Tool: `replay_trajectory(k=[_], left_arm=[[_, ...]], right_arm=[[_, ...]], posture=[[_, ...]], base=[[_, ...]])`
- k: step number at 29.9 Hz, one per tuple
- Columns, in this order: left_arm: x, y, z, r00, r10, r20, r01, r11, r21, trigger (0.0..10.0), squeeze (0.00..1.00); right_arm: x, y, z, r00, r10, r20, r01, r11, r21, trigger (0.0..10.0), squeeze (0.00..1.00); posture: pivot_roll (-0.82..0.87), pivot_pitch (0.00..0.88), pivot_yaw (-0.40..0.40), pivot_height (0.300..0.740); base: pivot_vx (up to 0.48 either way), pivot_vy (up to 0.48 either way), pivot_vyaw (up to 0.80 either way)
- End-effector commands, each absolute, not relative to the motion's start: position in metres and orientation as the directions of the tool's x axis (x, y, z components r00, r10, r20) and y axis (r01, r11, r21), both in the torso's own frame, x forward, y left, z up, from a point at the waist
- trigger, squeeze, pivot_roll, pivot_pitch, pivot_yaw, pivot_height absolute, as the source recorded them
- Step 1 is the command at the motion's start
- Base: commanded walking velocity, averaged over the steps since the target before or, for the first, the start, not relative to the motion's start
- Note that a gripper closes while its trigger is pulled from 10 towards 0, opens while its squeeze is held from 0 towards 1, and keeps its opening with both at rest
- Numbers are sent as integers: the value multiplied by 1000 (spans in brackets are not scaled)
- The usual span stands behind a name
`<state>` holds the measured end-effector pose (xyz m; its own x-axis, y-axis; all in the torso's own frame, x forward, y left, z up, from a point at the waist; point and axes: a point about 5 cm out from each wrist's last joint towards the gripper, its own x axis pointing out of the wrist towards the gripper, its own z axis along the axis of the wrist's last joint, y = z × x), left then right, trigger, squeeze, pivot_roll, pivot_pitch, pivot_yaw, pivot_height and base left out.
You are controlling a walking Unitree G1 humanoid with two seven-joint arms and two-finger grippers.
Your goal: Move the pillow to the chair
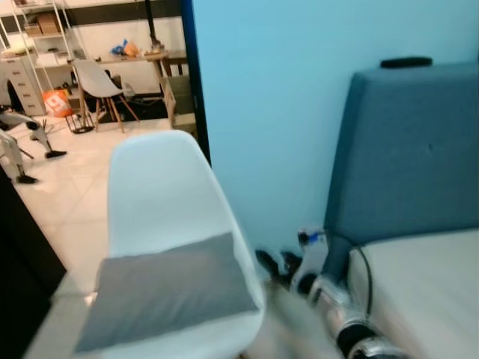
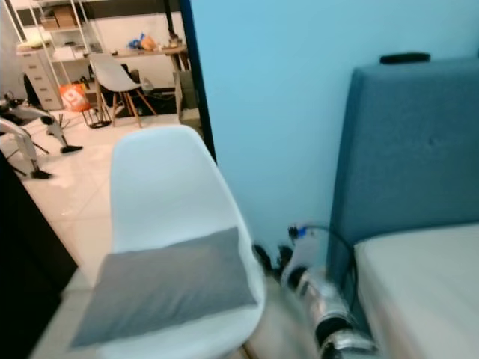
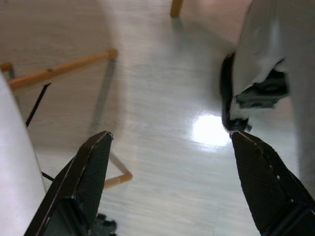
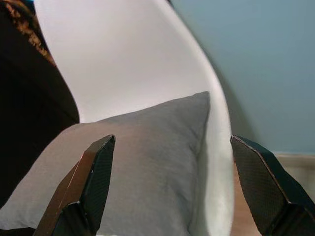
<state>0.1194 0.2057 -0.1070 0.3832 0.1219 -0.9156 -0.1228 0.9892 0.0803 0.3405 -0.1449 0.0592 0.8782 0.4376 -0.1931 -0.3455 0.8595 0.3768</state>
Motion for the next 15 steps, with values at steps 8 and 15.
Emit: replay_trajectory(k=[8, 15], left_arm=[[125, 189, -108, 399, 52, -915, -74, 997, 25, 10000, 0], [125, 189, -108, 397, 53, -916, -66, 997, 29, 10000, 0]], right_arm=[[335, -139, 51, 860, 460, -221, -355, 850, 389, 10000, 0], [334, -141, 48, 858, 453, -244, -343, 857, 384, 10000, 0]], posture=[[-53, 51, -10, 680], [-52, 46, -10, 710]], base=[[0, 0, 0], [0, 0, 0]])
